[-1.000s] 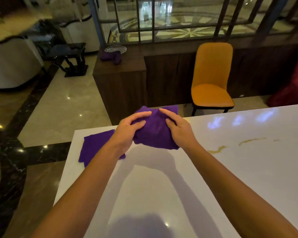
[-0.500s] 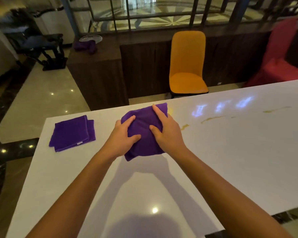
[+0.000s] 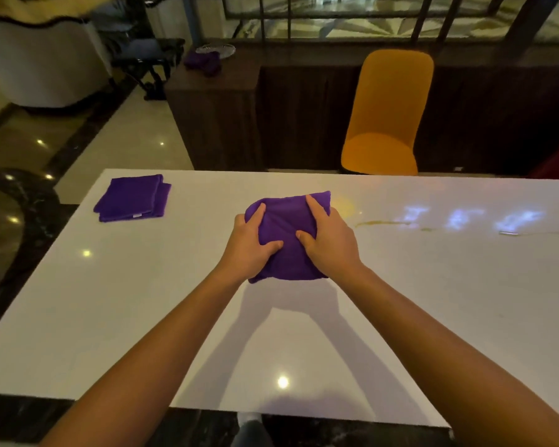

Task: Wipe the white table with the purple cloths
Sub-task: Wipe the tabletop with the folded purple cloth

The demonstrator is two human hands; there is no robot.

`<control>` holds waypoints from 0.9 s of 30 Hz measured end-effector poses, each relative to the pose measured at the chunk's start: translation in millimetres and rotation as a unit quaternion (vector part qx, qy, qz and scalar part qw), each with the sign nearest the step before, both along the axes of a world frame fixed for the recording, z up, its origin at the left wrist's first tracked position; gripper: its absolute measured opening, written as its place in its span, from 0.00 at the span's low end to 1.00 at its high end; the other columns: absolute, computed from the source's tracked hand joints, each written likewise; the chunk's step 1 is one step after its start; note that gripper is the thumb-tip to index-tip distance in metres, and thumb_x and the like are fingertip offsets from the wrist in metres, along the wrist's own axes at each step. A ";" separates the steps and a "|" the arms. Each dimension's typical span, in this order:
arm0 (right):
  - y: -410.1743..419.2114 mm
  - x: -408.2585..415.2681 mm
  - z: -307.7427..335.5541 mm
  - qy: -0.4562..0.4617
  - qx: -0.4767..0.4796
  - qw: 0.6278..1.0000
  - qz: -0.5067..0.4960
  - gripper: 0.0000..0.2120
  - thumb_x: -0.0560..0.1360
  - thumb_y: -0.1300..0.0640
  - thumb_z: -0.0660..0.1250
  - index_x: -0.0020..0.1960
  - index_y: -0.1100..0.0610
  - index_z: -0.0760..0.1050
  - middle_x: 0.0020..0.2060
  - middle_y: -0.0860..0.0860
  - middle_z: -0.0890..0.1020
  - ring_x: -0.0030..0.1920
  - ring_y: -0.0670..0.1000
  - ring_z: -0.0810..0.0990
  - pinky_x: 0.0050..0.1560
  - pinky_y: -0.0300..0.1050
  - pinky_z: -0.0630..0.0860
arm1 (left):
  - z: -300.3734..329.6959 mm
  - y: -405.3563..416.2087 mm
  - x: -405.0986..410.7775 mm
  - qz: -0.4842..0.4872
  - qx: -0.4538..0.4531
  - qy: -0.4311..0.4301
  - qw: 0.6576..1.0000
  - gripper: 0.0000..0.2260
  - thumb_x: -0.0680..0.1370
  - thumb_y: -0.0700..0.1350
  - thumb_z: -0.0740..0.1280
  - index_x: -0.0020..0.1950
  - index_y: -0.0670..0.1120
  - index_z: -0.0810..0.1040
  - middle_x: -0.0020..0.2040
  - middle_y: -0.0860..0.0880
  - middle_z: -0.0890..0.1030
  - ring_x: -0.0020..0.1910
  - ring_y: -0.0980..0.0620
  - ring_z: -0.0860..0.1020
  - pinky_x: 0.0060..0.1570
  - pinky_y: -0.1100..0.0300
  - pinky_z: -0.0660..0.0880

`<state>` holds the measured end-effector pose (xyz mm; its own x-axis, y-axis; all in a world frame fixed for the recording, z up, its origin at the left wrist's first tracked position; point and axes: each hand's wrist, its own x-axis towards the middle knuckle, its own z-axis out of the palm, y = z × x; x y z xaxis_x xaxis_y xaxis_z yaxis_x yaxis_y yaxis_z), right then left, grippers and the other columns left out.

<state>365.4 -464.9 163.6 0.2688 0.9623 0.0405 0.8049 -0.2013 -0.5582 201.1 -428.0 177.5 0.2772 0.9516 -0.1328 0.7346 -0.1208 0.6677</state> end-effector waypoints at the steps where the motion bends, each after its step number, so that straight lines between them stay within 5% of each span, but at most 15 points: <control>1: 3.0 3.4 -1.3 -0.004 -0.001 1.000 0.006 0.34 0.84 0.47 0.67 0.85 0.47 0.55 0.76 0.54 0.72 0.69 0.57 0.77 0.64 0.51 0.79 | -2.6 0.4 2.9 0.010 0.005 0.001 1.000 0.38 0.80 0.50 0.72 0.84 0.52 0.53 0.78 0.44 0.61 0.73 0.44 0.69 0.66 0.53 0.74; 15: 96.0 21.5 -58.1 -0.032 -0.109 0.993 0.044 0.35 0.81 0.41 0.71 0.82 0.47 0.60 0.73 0.55 0.74 0.66 0.58 0.79 0.61 0.53 0.80 | -74.3 82.7 10.4 0.045 -0.061 0.008 0.997 0.39 0.79 0.52 0.73 0.84 0.52 0.54 0.76 0.43 0.61 0.71 0.43 0.71 0.65 0.53 0.74; 23: 188.1 12.2 -112.3 -0.094 -0.177 0.956 0.215 0.37 0.78 0.41 0.74 0.82 0.43 0.63 0.70 0.55 0.73 0.63 0.61 0.79 0.60 0.54 0.78 | -147.4 114.6 3.7 0.190 -0.173 -0.027 0.966 0.38 0.78 0.50 0.73 0.83 0.49 0.58 0.75 0.41 0.63 0.66 0.40 0.76 0.67 0.50 0.73; 27: 217.4 13.4 -143.8 -0.165 -0.238 0.934 0.208 0.39 0.77 0.44 0.74 0.83 0.46 0.61 0.77 0.58 0.67 0.72 0.64 0.71 0.70 0.59 0.72 | -182.1 104.9 -11.2 0.201 -0.083 0.097 0.971 0.28 0.80 0.52 0.67 0.80 0.49 0.66 0.78 0.41 0.63 0.72 0.38 0.70 0.70 0.45 0.70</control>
